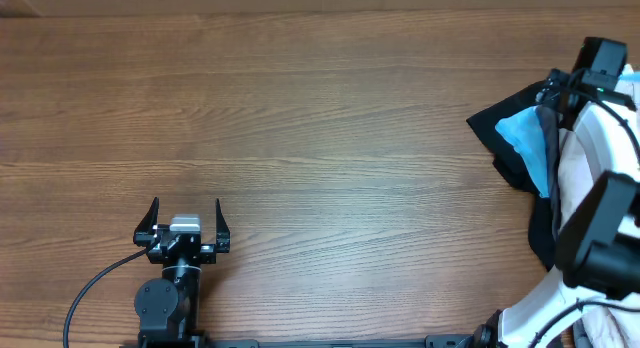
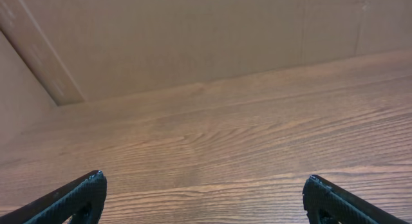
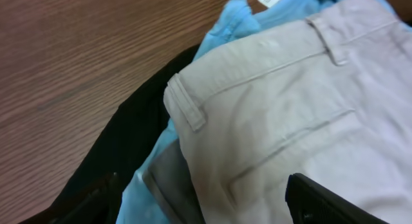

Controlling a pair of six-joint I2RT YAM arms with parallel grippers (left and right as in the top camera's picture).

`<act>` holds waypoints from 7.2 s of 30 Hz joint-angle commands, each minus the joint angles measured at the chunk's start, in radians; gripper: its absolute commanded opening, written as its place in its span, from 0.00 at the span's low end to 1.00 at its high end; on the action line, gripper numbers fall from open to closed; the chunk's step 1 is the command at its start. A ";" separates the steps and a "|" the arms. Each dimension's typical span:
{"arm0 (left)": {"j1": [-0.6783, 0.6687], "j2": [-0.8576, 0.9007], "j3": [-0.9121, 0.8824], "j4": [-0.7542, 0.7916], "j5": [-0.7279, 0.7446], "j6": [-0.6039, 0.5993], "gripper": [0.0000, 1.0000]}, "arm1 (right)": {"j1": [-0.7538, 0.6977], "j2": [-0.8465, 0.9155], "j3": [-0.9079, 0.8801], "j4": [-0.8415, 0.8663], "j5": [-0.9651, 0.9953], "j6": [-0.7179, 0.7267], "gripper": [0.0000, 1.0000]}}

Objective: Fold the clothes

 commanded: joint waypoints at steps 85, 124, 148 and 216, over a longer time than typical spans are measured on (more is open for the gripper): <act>-0.005 -0.010 -0.003 0.003 -0.010 0.019 1.00 | 0.883 -0.206 0.294 -0.293 -0.469 0.147 1.00; -0.005 -0.010 -0.003 0.003 -0.010 0.019 1.00 | 0.164 -0.263 0.285 -1.044 -0.522 0.013 1.00; -0.005 -0.010 -0.003 0.059 -0.111 0.386 1.00 | 0.164 -0.263 0.285 -1.145 -0.577 0.031 1.00; -0.209 2.268 2.021 -1.203 0.469 -0.203 0.04 | 0.164 -0.254 -0.521 -0.397 -0.523 0.369 0.04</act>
